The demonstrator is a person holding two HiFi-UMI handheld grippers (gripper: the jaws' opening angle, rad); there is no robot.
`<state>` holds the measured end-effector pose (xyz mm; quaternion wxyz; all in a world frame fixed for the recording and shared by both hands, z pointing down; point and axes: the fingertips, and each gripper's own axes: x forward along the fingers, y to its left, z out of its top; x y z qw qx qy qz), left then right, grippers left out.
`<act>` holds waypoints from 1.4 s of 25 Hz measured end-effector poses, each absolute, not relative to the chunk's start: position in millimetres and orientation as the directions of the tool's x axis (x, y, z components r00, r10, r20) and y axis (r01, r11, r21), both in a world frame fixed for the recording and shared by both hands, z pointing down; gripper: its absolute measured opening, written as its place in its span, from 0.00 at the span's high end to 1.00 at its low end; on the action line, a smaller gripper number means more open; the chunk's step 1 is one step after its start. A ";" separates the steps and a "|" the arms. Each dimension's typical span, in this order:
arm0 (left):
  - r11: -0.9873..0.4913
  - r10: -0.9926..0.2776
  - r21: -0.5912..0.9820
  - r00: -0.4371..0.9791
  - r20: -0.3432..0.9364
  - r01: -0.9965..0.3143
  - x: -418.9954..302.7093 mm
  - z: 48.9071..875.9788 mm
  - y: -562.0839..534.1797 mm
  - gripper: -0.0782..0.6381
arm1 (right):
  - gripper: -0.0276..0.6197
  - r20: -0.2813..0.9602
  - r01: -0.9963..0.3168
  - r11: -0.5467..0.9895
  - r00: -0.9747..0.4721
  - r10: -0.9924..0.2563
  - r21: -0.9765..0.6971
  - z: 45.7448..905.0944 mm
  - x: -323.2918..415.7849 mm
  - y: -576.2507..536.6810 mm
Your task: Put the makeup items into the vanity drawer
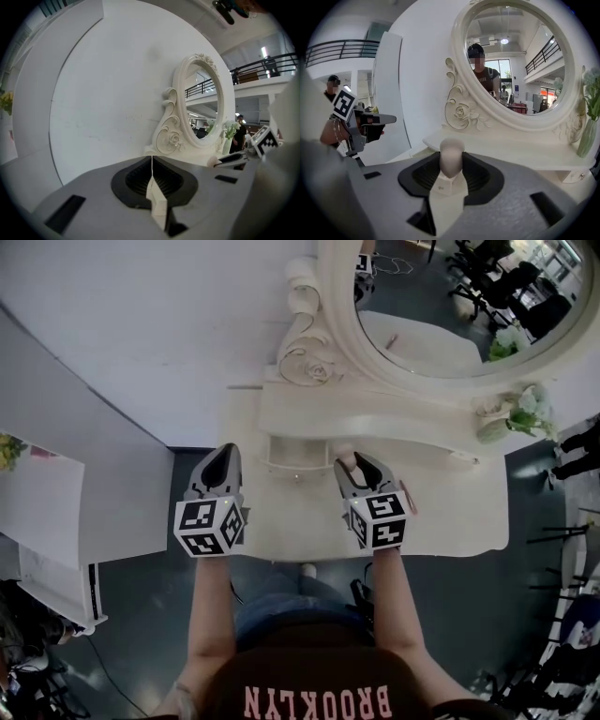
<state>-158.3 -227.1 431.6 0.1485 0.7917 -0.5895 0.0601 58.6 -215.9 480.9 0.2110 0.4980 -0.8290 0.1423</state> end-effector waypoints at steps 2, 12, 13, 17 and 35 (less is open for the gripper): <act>-0.252 -0.918 0.162 0.289 0.270 -0.954 -165.1 431.9 -232.9 0.88 | 0.75 0.493 -0.877 0.480 -0.430 -0.756 -0.029 483.1 49.0 -224.1; -0.186 -0.928 0.167 0.229 0.294 -0.968 -211.8 443.3 -252.2 0.88 | 0.75 0.533 -0.823 0.566 -0.504 -0.679 -0.058 504.3 -8.3 -252.0; -0.179 -0.929 0.170 0.223 0.296 -0.969 -216.0 444.7 -253.1 0.88 | 0.74 0.540 -0.819 0.570 -0.509 -0.670 -0.064 507.3 -12.1 -252.2; -0.161 -0.928 0.181 0.211 0.306 -0.970 -226.2 452.1 -254.4 0.88 | 0.62 0.547 -0.814 0.575 -0.521 -0.655 -0.086 514.3 -20.7 -252.5; -0.278 -0.918 0.200 0.322 0.232 -0.939 -182.9 428.6 -272.2 0.88 | 0.96 0.444 -0.875 0.485 -0.435 -0.783 -0.002 462.9 26.4 -247.5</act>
